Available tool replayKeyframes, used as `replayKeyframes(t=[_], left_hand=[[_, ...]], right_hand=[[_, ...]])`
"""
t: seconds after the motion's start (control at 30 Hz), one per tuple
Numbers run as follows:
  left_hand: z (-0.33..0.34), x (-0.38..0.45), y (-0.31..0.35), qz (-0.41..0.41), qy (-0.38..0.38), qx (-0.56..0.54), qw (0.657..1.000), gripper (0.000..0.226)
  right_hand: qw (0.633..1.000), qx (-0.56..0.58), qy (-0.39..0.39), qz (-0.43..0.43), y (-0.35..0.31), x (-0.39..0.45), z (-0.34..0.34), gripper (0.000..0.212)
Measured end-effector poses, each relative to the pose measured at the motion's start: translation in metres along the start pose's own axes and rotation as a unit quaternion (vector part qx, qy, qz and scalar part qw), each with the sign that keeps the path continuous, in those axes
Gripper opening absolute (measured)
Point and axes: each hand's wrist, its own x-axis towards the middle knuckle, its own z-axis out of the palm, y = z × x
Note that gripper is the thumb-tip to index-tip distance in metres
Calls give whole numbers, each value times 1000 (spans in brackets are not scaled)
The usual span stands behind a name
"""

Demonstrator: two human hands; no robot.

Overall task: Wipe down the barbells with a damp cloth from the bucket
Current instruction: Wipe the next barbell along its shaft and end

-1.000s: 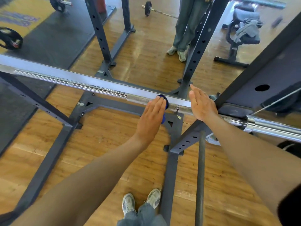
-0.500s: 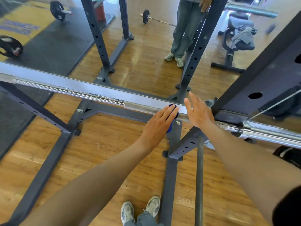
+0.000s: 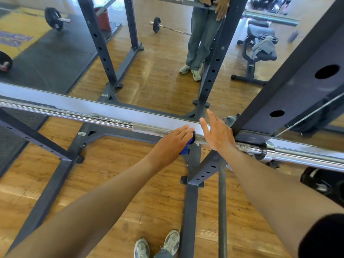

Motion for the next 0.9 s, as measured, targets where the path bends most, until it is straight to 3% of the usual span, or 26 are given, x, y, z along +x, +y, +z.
replayKeyframes(t=[0.13, 0.27, 0.4, 0.53, 0.67, 0.77, 0.9], left_hand=[[-11, -38, -21, 5, 25, 47, 999, 81], [-22, -64, -44, -71, 73, 113, 988, 83], [-11, -66, -26, -144, 129, 88, 977, 76], [10, -46, 6, -97, 125, 57, 986, 70], [2, -66, -31, -83, 97, 98, 987, 64], [-4, -94, -55, -122, 106, 83, 983, 65], [5, -74, -13, -214, 155, 13, 964, 73]], right_hand=[[1000, -16, -7, -19, 0, 0, -3, 71], [997, -28, 55, -43, -23, 8, -2, 75], [995, 33, 49, -78, -66, 23, 18, 76], [998, 17, 45, -49, -66, 22, 33, 75], [996, 15, 73, -48, -68, 23, 33, 68], [995, 28, 85, -47, -68, 20, 35, 67], [994, 17, 94, -44, -68, 19, 36, 67]])
